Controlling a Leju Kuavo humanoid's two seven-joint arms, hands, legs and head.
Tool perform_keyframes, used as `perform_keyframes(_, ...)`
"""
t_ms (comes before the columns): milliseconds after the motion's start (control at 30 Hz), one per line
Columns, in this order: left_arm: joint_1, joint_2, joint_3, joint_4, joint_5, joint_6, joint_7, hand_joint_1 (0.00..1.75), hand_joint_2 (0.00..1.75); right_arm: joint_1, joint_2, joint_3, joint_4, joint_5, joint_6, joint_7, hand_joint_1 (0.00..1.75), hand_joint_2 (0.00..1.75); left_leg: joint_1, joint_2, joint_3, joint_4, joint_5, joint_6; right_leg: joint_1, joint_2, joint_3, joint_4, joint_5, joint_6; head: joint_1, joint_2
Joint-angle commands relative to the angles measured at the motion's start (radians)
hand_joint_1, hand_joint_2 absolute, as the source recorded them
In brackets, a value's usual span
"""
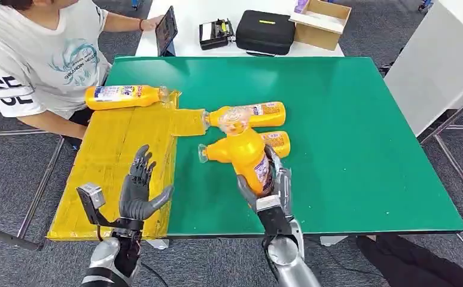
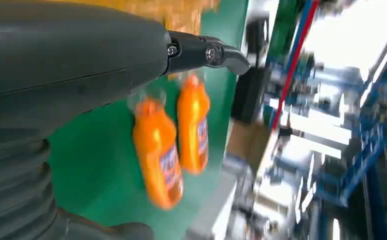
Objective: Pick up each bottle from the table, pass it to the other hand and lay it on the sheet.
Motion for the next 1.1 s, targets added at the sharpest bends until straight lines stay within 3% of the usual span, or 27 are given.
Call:
perform_keyframes(33,-0.033,0.067,-0.133,0.094,0.064,-0.086,0.024,0.00,1.75,-0.059,0.030,0.146,0.280,0.074,-0.027,-0.020,1.75,1.75,0.001,0.004,0.006,-0.001,-0.002,0.000,0.001,0.002,0.005,-0.002,0.000,-0.003,0.000,0.000)
perform_keyframes(833,-0.045,0.090,-0.164,0.139,0.099,-0.138,0.031,0.00,1.75,-0.087,0.028,0.187,0.323,0.085,-0.031,-0.020,1.75,1.75,0.001,0.003,0.007,0.000,-0.003,0.001,0.002,0.001,0.006,-0.001,-0.002,-0.004,0.000,0.000)
perform_keyframes(1100,-0.025,0.121,-0.244,0.123,0.166,-0.222,0.046,0.00,1.75,-0.116,0.033,0.216,0.386,0.085,-0.003,-0.013,1.75,1.75,0.001,0.004,0.007,-0.001,-0.002,0.000,0.002,0.002,0.006,-0.002,-0.001,-0.004,0.000,0.000)
